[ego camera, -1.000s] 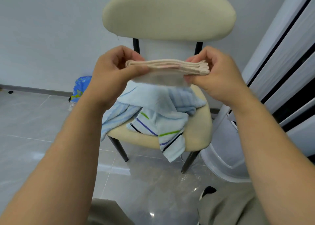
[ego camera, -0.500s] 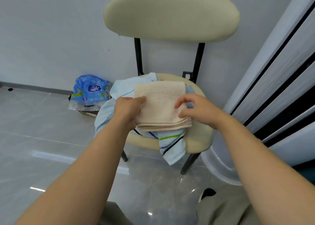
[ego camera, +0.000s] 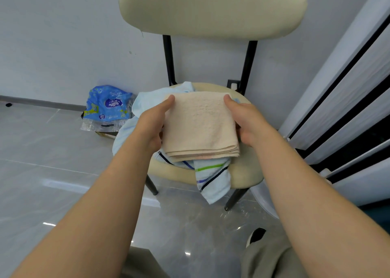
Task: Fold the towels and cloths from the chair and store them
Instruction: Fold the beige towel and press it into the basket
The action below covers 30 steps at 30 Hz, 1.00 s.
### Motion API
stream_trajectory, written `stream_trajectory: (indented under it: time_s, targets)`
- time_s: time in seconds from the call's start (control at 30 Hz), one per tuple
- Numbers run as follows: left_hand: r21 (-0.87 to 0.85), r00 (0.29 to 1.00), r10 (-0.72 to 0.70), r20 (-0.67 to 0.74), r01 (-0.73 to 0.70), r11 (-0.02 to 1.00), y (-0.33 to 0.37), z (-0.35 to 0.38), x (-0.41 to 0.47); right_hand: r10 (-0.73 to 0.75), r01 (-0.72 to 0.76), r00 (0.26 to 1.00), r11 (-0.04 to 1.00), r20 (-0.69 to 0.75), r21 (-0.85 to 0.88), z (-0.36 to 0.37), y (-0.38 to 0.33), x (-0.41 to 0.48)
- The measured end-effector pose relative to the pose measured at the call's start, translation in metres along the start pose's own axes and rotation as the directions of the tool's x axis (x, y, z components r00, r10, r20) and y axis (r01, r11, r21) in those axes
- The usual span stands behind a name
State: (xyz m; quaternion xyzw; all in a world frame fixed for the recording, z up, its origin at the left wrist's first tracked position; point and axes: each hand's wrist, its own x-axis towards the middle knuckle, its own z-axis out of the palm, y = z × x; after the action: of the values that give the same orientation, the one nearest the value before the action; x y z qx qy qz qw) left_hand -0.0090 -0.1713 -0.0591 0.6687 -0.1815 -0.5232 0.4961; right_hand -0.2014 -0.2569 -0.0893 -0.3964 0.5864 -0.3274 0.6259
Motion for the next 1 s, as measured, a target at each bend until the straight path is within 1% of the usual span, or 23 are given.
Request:
stream_trajectory:
  time_s: [0.1,0.23,0.37,0.47,0.57,0.7,0.8,0.87,1.0]
  targets:
    - [-0.027,1.0,0.005,-0.014,-0.005,1.0,0.0,0.001,0.003,0.016,-0.023,0.997,0.996,0.071,0.089,-0.003,-0.004,0.0]
    - [-0.059,0.998,0.039,-0.058,-0.042,0.997,0.001,0.004,0.003,-0.005,-0.008,0.99,0.996,0.143,0.092,0.0,-0.009,-0.006]
    - [-0.089,0.995,0.073,-0.063,-0.078,0.993,0.0,0.005,0.0,-0.057,0.044,0.993,0.992,0.108,0.121,0.002,-0.006,-0.007]
    - [-0.088,0.995,0.103,-0.017,-0.104,0.991,0.0,0.007,-0.003,-0.114,0.101,0.99,0.984,0.084,0.145,0.001,-0.006,-0.011]
    - [-0.104,0.992,0.122,0.01,-0.12,0.987,-0.001,0.006,-0.006,-0.154,0.145,0.985,0.982,0.076,0.119,0.002,-0.004,-0.012]
    - [-0.114,0.994,0.094,0.049,-0.088,0.99,0.0,0.004,-0.006,-0.168,0.163,0.984,0.983,0.059,0.082,0.004,-0.002,-0.012]
    - [-0.106,0.994,0.028,0.107,-0.017,0.994,0.002,-0.001,-0.005,-0.162,0.158,0.985,0.985,0.063,0.063,0.003,-0.002,-0.012]
    - [-0.116,0.994,-0.019,0.108,0.032,0.993,0.004,-0.006,-0.006,-0.19,0.188,0.979,0.982,0.072,0.03,0.001,-0.002,-0.012]
    - [-0.119,0.986,-0.016,0.164,0.036,0.992,0.007,-0.009,-0.008,-0.251,0.254,0.962,0.967,0.11,-0.016,0.0,-0.005,-0.016]
